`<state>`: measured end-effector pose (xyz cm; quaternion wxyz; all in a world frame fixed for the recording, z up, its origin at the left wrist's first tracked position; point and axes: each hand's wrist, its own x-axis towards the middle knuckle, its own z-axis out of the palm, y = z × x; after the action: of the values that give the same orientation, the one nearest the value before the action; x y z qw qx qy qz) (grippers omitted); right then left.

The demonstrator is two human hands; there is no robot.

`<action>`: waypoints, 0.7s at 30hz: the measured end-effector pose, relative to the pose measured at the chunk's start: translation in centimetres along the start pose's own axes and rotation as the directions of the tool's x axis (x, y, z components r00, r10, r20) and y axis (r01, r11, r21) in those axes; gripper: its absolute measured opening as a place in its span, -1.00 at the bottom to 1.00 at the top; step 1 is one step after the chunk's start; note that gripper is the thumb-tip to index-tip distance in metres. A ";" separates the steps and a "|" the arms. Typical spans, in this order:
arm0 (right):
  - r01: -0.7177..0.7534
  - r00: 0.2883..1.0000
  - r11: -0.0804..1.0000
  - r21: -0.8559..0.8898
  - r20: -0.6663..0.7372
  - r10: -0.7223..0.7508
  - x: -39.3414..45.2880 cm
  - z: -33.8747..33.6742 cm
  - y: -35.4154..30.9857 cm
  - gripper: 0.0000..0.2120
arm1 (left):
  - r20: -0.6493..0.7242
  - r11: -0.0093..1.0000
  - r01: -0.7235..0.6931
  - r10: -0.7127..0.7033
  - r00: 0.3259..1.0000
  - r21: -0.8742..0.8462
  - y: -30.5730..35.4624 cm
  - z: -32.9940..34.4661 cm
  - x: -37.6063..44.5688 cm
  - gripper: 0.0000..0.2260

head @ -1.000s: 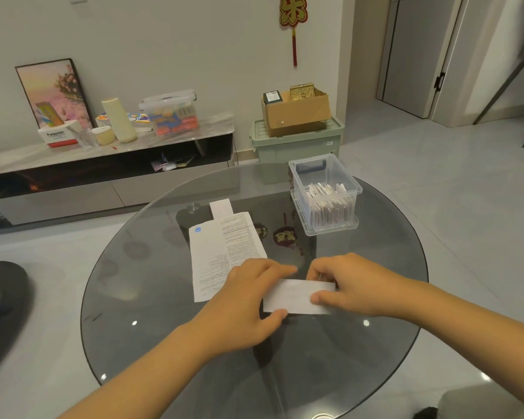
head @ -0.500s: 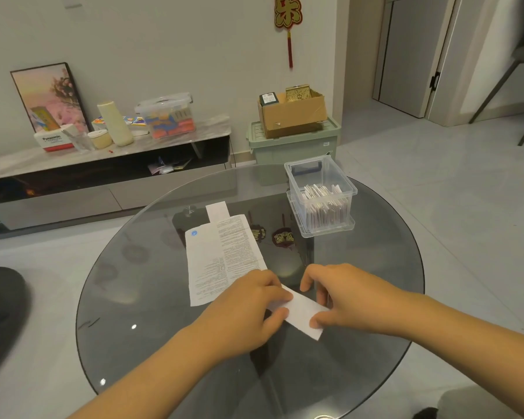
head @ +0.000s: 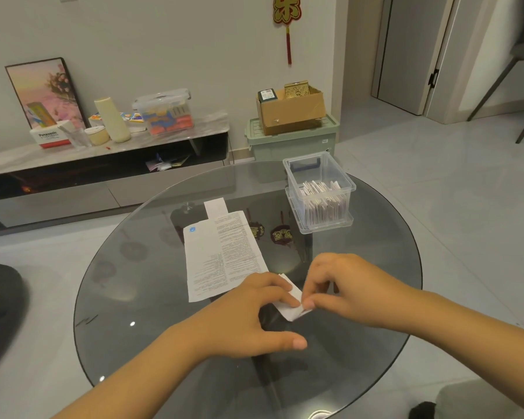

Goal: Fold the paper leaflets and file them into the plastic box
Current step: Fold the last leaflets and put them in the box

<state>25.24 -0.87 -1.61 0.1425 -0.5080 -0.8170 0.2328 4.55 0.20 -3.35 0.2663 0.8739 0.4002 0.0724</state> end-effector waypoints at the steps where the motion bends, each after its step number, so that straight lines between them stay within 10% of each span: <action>1: -0.006 1.000 0.999 0.050 -0.018 0.007 0.2 -0.1 -0.2 -0.96 | 0.006 1.000 0.003 -0.003 1.000 0.001 0.1 0.0 0.1 -0.51; 12: -0.176 0.976 0.912 0.371 -0.059 0.212 2.5 0.8 -1.7 -0.90 | -0.230 0.981 0.152 -0.177 0.957 -0.122 0.1 0.5 0.5 -0.74; 21: -0.197 0.980 0.980 0.000 0.006 0.197 1.9 2.7 -1.5 -0.57 | -0.224 0.966 0.217 -0.184 0.957 0.136 -0.1 0.6 1.1 -0.47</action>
<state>22.01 -0.34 -3.15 0.1162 -0.5855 -0.7632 0.2475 5.44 0.87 -4.00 0.1579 0.8346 0.5174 0.1043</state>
